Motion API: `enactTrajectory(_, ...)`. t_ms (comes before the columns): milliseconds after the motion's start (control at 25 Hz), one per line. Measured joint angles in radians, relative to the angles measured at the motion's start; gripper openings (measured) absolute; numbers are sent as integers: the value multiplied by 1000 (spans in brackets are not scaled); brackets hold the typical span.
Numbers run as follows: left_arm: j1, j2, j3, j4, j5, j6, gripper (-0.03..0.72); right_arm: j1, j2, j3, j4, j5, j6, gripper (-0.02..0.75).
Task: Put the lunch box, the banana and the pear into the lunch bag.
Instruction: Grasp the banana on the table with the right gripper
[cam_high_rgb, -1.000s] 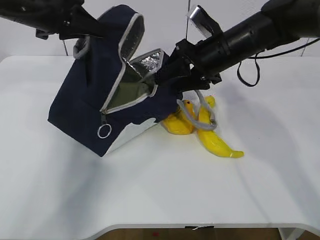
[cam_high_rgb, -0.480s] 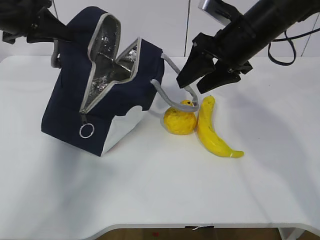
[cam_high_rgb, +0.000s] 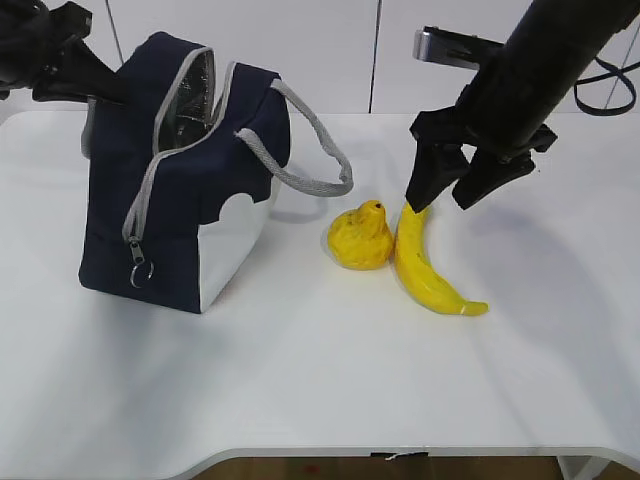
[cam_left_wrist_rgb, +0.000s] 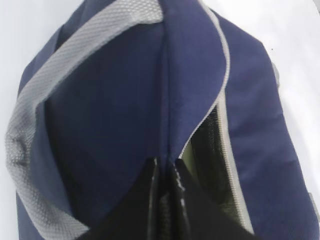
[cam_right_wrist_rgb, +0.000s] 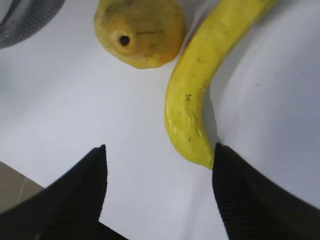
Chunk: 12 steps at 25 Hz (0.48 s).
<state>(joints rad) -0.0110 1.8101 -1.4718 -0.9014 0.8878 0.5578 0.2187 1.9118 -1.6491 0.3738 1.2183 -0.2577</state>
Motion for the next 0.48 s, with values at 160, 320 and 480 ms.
enactTrajectory(160, 0, 0, 0, 0, 7, -2, 10, 2, 14, 0, -41, 0, 16, 524)
enactTrajectory(320, 0, 0, 0, 0, 11, -2, 10, 2, 39, 0, -74, -10, 18, 524)
enactTrajectory(480, 0, 0, 0, 0, 13, -2, 10, 2, 57, 0, -77, -65, 20, 524)
